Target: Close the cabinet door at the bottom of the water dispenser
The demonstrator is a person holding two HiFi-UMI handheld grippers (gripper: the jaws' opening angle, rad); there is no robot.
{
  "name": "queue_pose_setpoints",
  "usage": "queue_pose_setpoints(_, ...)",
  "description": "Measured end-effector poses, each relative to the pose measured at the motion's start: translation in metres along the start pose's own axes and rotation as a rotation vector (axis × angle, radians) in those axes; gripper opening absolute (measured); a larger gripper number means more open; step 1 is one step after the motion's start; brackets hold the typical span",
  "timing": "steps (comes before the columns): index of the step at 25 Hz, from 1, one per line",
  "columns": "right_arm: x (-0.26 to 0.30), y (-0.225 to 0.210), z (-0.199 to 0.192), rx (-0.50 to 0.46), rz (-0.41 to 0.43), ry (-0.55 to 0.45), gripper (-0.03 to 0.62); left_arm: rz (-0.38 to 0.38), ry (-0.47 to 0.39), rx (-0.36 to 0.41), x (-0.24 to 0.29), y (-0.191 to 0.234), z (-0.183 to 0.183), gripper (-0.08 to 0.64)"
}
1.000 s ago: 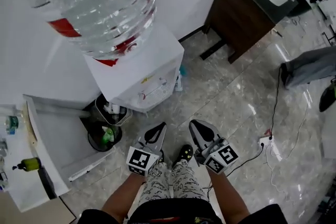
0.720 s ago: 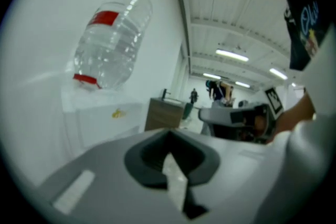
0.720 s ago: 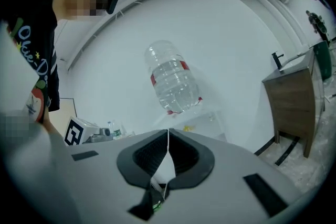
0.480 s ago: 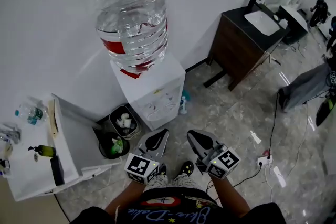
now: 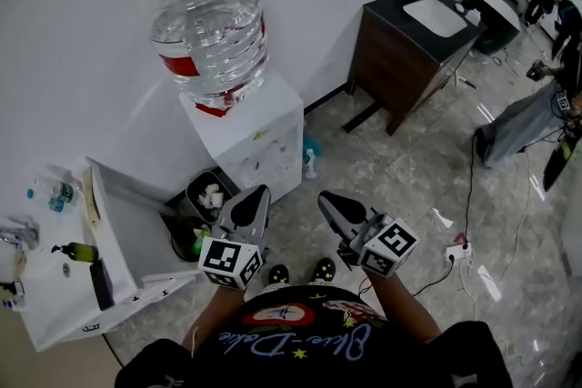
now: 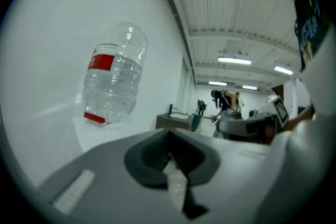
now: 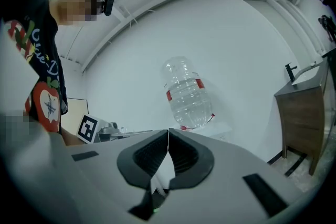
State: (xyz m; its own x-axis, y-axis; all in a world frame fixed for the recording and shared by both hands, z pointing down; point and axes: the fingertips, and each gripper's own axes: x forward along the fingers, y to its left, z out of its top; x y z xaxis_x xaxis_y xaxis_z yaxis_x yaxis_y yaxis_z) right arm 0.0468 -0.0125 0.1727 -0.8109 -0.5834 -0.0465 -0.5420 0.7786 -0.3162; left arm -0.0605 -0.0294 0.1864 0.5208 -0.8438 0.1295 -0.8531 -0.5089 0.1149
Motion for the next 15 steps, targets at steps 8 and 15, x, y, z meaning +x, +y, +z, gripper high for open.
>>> queue_pose_setpoints(8, -0.006, 0.002, -0.004, 0.014, -0.007, 0.017, 0.015, 0.001, 0.022, -0.014, -0.005, -0.005, -0.009, -0.002)
queue_pose_setpoints(15, -0.001, 0.003, -0.008, 0.025, -0.008, 0.025, 0.015, 0.012, 0.059, -0.003, -0.008, -0.002, -0.021, -0.002)
